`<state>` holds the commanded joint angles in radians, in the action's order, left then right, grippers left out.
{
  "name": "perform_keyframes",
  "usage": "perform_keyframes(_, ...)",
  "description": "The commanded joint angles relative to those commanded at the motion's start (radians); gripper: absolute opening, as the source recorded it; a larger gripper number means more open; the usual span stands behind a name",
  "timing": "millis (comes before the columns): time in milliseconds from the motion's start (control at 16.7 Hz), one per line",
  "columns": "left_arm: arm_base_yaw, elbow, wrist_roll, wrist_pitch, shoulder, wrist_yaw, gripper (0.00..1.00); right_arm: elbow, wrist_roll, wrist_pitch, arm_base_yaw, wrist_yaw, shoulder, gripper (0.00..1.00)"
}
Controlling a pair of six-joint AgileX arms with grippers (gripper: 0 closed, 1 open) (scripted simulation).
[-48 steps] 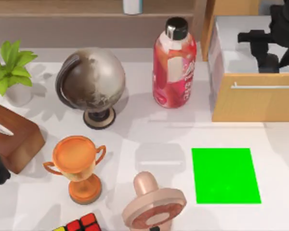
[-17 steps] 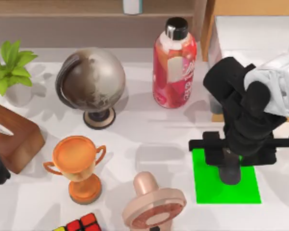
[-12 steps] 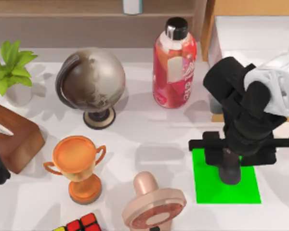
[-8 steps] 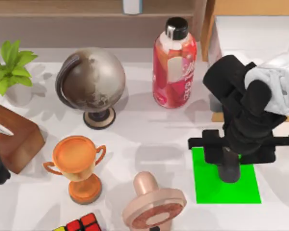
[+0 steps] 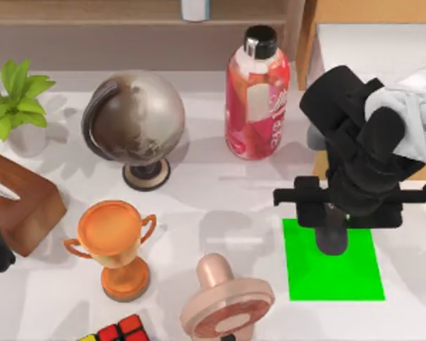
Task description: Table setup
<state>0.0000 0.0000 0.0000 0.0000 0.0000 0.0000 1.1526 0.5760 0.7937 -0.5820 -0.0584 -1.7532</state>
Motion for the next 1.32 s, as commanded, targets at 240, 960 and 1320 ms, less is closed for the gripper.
perform_keyframes(240, 0.0, 0.0, 0.0, 0.0, 0.0, 0.0, 1.0, 0.011, 0.002, -0.011, -0.001, -0.002, 0.008, 0.0)
perform_keyframes(960, 0.0, 0.0, 0.0, 0.0, 0.0, 0.0, 1.0, -0.049, -0.004, -0.024, -0.002, 0.002, -0.045, 0.0)
perform_keyframes(1320, 0.0, 0.0, 0.0, 0.0, 0.0, 0.0, 1.0, -0.058, -0.004, -0.022, -0.002, 0.002, -0.055, 0.0)
